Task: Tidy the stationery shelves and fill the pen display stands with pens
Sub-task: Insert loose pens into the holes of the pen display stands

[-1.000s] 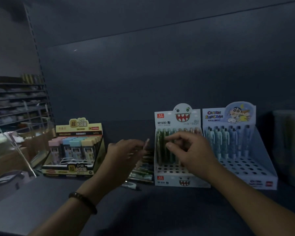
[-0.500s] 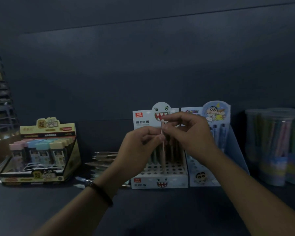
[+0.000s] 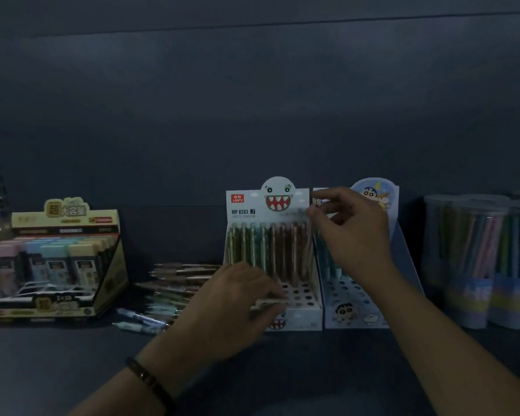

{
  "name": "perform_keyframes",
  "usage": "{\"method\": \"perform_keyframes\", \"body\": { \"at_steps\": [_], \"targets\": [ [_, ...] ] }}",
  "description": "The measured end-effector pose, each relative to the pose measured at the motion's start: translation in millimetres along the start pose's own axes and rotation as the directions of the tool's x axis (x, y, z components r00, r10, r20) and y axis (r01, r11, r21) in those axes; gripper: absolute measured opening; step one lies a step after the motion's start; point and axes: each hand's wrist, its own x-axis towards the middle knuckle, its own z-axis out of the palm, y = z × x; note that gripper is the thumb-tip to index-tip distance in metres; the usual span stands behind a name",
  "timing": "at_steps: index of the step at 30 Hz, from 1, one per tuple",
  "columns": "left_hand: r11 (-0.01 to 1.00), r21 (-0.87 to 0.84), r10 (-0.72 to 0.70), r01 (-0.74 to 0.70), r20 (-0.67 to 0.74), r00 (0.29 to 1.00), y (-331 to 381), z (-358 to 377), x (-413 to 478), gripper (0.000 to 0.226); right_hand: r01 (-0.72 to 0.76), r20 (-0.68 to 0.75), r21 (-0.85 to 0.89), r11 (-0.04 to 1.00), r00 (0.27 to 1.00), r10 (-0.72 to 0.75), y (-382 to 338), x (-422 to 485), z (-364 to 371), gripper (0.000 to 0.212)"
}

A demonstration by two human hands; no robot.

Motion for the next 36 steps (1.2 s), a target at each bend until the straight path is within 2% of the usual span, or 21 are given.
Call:
{"method": "perform_keyframes", "body": {
  "at_steps": [5, 12, 19, 23, 28, 31, 34, 36],
  "targets": [
    [1.000, -0.002, 0.022, -0.022, 0.081, 0.996, -3, 2, -2, 0.016, -0.014, 0.041, -0.069, 0.997, 0.999, 0.017, 5, -5, 3, 0.018],
    [1.000, -0.018, 0.015, -0.014, 0.067, 0.998, -5, 3, -3, 0.015, -0.005, 0.077, -0.154, 0.988, 0.997, 0.017, 6, -8, 6, 0.017],
    [0.999, -0.034, 0.021, -0.020, 0.039, 0.999, -6, 5, -5, 0.015, 0.049, 0.156, -0.311, 0.949, 0.988, 0.000, 7, -11, 6, 0.013],
    [0.998, -0.057, 0.019, -0.017, 0.033, 0.999, -8, 6, -6, 0.015, 0.042, 0.221, -0.415, 0.909, 0.974, 0.056, 6, -11, 6, 0.012],
    [0.994, -0.109, 0.016, -0.016, -0.004, 1.000, -13, 2, -7, 0.008, 0.053, 0.192, -0.428, 0.902, 0.981, 0.033, 1, -13, 8, 0.011],
    [0.988, -0.138, -0.084, 0.073, -0.075, 0.994, -22, -12, -7, 0.011, 0.064, 0.162, -0.373, 0.926, 0.987, -0.003, -5, -19, 15, 0.017],
    [0.984, -0.091, -0.164, 0.152, -0.141, 0.976, -34, -36, -9, 0.024, 0.108, 0.234, -0.281, 0.954, 0.971, -0.041, -16, -30, 28, 0.012],
    [0.987, -0.070, -0.154, 0.145, -0.138, 0.978, -42, -53, -20, 0.024, 0.137, 0.298, -0.240, 0.961, 0.953, -0.061, -21, -36, 37, 0.009]
  ]
}}
